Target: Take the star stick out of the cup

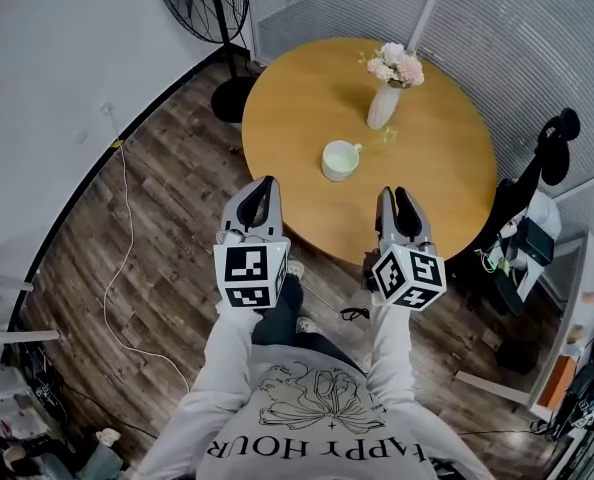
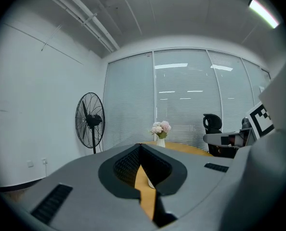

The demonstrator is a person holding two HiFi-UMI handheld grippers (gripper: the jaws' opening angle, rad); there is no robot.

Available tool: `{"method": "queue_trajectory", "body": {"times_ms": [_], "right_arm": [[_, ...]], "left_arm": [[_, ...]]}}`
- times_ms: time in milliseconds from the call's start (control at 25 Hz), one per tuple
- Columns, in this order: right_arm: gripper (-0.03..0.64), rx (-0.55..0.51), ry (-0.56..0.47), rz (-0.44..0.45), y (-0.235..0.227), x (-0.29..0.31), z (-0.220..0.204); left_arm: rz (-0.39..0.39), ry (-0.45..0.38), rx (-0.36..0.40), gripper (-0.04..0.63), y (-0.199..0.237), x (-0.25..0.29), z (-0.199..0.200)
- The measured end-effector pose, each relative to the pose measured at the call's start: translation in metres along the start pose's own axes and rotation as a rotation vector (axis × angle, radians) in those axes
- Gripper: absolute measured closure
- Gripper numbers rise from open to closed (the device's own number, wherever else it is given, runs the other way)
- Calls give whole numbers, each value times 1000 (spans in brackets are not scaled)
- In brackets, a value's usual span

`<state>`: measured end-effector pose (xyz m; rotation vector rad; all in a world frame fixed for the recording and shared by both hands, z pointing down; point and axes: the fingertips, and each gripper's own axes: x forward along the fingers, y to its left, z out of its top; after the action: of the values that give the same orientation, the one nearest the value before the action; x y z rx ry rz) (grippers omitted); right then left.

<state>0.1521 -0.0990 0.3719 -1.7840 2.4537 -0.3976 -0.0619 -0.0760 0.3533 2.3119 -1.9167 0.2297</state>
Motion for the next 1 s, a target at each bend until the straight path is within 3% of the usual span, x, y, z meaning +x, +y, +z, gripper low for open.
{"method": "queue_trajectory", "body": {"times_ms": [600,1000], "right_arm": [[517,35,30,-94,-46,107,-9],[517,63,106,-147,-65,156,-36]], "left_arm": [[-93,41,-2,591,24,133,1],[-156,101,-2,591,37,197,-13]]}}
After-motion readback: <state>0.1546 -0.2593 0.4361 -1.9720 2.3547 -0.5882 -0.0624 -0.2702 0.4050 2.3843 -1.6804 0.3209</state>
